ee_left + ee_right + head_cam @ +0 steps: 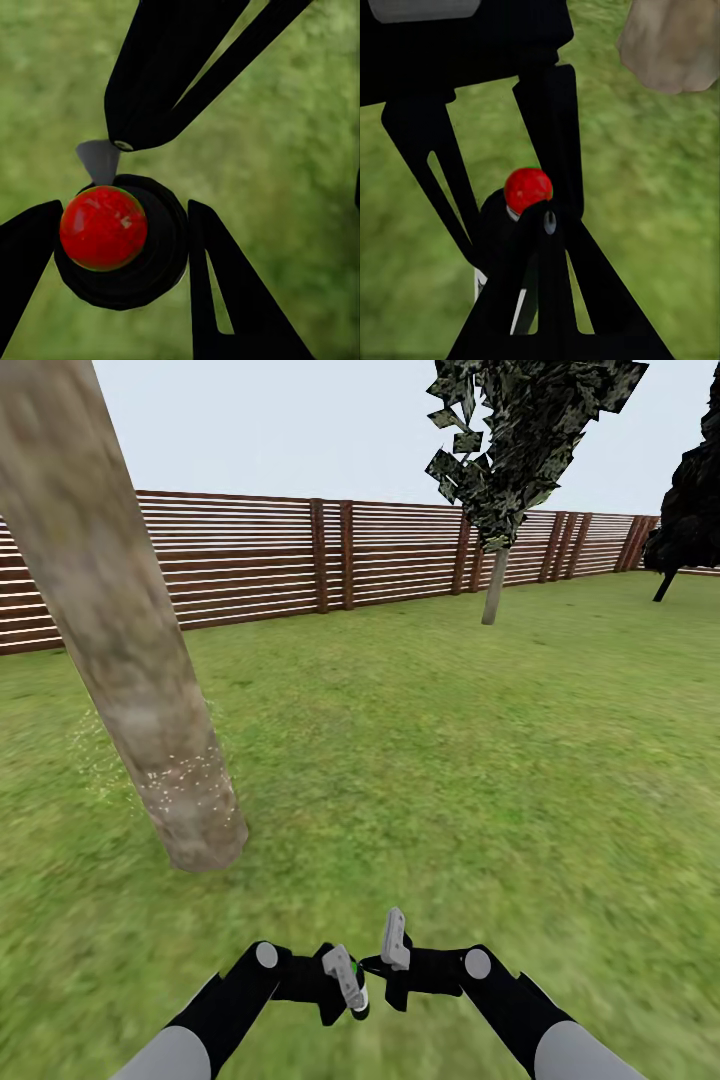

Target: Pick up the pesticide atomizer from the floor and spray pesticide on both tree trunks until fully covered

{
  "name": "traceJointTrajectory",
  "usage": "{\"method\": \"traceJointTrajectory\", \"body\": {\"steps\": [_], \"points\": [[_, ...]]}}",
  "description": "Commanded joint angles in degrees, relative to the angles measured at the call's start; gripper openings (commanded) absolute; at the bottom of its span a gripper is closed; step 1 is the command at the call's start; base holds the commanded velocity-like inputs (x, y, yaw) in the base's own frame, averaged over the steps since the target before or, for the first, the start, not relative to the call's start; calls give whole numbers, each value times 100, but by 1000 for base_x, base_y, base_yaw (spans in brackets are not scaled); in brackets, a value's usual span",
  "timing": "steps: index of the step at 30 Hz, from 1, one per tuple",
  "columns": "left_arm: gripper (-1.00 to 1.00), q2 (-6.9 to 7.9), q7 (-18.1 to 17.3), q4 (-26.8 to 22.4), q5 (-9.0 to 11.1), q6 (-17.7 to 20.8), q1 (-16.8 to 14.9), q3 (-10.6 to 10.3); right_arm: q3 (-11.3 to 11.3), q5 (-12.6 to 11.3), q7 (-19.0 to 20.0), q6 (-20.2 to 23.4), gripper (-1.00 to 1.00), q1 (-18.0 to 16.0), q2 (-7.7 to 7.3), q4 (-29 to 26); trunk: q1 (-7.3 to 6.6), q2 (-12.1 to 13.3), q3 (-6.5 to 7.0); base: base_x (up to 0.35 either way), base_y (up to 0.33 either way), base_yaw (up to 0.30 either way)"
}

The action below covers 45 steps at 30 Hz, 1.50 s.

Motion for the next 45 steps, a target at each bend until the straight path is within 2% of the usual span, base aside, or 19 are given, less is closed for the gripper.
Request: {"method": "traceJointTrajectory", "body": {"steps": [1, 7, 10, 13, 15, 17, 18, 21, 23, 25, 26, 27, 29, 31, 32, 34, 37, 42, 45], "points": [[-100, 2, -18, -9, -41, -8, -1, 7, 15, 46, -16, -30, -100, -3, -4, -8, -1, -2, -5, 0, 0, 0], [-100, 7, -18, -4, -44, -8, -1, 18, 16, 46, -16, -30, -100, -3, -4, -8, -1, -2, -5, 0, 0, 0], [-100, 109, -18, 9, -63, -8, -6, 23, 15, 46, -16, -30, -100, -3, -4, -11, -1, -2, -5, 0, 0, 0], [-100, 568, -19, 138, -94, -14, -10, 12, 18, 46, -16, -30, -100, -3, -4, -13, -1, -2, -5, 0, 0, 0], [-100, 1021, -25, 202, -108, -16, 6, 8, 18, 46, -16, -30, -100, -3, -4, -10, -1, -2, -5, 0, 0, 0], [-100, 1360, -26, 214, -110, -23, 17, 5, 18, 46, -16, -30, -100, -3, -4, -7, -1, -2, -5, 0, 0, 0], [-100, 1556, -26, 217, -115, -21, 25, 6, 18, 47, -16, -31, 100, -3, -11, 3, -1, -2, -5, 0, 0, 0], [-100, 1962, -17, 341, -106, -14, 48, 9, 12, 46, -42, -39, 100, -3, -55, 34, -1, -2, -5, 0, 0, 0], [-100, 2045, 290, 626, -27, -9, 51, 75, 1, 40, -575, -55, 100, -3, -76, 386, -1, -2, -5, 0, 0, 0], [-100, 1973, 1229, 1107, 536, -17, 51, 588, 20, 27, -2402, -63, 100, 4, -50, 1318, -1, -2, -5, 0, 0, 0], [-100, 1900, 1755, 1504, 1208, -38, 53, 895, 10, -25, -3539, -66, 100, 11, -22, 1982, -1, -2, -5, 0, 0, 0], [-100, 1886, 1963, 1673, 1514, -118, 56, 977, 7, -67, -3922, -69, 100, 16, -14, 2207, -1, -2, -5, 0, 0, 0], [-100, 1868, 2624, 2300, 2467, -959, 120, 1075, 0, -531, -4718, -85, 100, 64, 13, 2586, -1, -2, -5, 0, 0, 0], [-100, 1857, 3323, 2834, 3566, -1954, 439, 1110, -8, -1683, -5094, -264, 100, 316, 21, 2750, -1, -2, -5, 0, 0, 0], [-100, 1854, 3483, 2930, 3977, -2171, 608, 1121, -12, -2239, -5161, -544, 100, 477, 1, 2787, -1, -2, -5, 0, 0, 0], [-100, 1851, 3661, 3017, 4695, -2360, 920, 1129, -11, -3084, -5215, -1194, 100, 836, -40, 2893, -1, -2, -5, 0, 0, 0], [-100, 1859, 3712, 3037, 5055, -2578, 1148, 1131, -7, -3346, -5227, -1447, 100, 950, -29, 2909, -1, -2, -5, 0, 0, 0], [-100, 1890, 3720, 3039, 5397, -2762, 1248, 1139, 0, -3366, -5222, -1480, 100, 964, -29, 2934, -1, -2, -5, 0, 0, 0], [-100, 1898, 3718, 3039, 5483, -2768, 1255, 1137, 8, -3341, -5213, -1471, 100, 972, -34, 2945, -1, -2, -5, 0, 0, 0]]}}
